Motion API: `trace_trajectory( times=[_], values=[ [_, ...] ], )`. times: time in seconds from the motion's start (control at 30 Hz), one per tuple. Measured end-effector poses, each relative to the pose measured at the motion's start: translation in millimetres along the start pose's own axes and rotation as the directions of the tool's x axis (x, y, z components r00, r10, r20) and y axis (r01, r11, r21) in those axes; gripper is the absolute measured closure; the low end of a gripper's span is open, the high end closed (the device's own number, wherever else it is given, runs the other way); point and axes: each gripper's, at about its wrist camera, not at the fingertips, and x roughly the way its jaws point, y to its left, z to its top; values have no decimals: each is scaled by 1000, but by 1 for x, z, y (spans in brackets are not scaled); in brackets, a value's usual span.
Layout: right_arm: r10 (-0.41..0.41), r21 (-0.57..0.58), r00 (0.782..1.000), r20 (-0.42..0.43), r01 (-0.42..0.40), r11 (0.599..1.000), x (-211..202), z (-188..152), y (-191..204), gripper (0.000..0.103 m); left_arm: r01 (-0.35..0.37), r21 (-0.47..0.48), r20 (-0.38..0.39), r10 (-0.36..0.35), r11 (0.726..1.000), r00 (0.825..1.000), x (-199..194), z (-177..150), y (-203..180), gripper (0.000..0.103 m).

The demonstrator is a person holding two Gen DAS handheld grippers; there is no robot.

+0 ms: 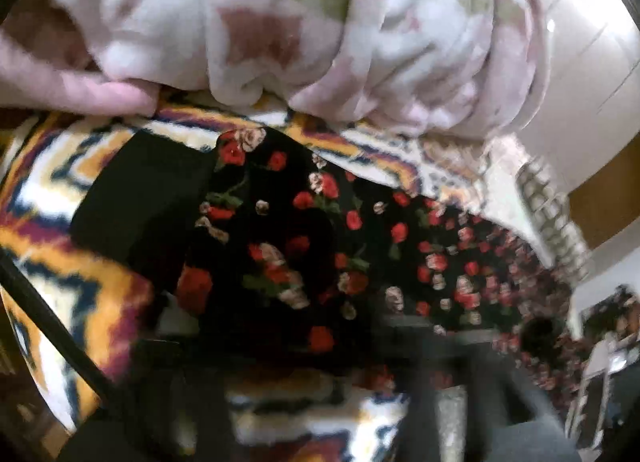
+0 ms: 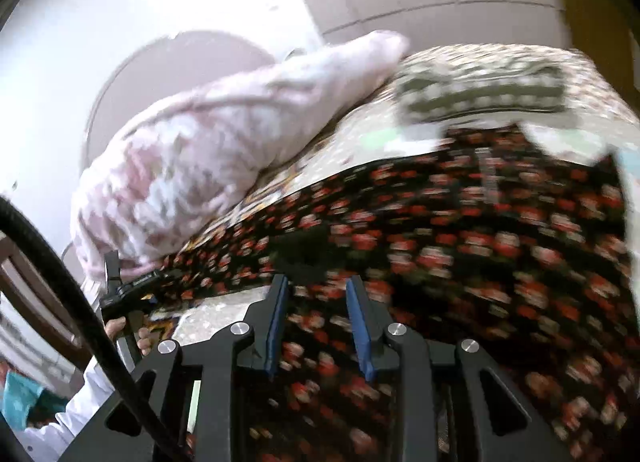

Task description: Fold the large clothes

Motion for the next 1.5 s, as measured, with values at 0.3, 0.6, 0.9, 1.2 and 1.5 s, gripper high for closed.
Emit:
trace_trajectory(
  times=[0.3, 0.6, 0.9, 1.2, 1.5],
  values=[
    [-175, 137, 980, 97, 161, 977, -76, -31, -90, 70, 76, 111, 135, -90, 991, 987, -73, -3, -90, 96],
    [-208, 260, 971, 120, 172, 950, -100, -62, -148, 70, 304, 411, -32, -319, 860, 947, -77, -71, -326, 96],
    [-255, 345, 959, 121, 200, 917, -116, -78, -195, 70, 502, 491, -331, -381, 712, 863, -8, -187, -486, 90],
    [-263, 309, 960, 97, 222, 925, -108, -60, -197, 70, 584, 407, -441, -408, 703, 799, -2, -207, -460, 42],
    [-220, 215, 972, 84, 198, 956, -69, -27, -147, 46, 680, 397, -462, -506, 616, 728, -62, -180, -417, 25]
  ],
)
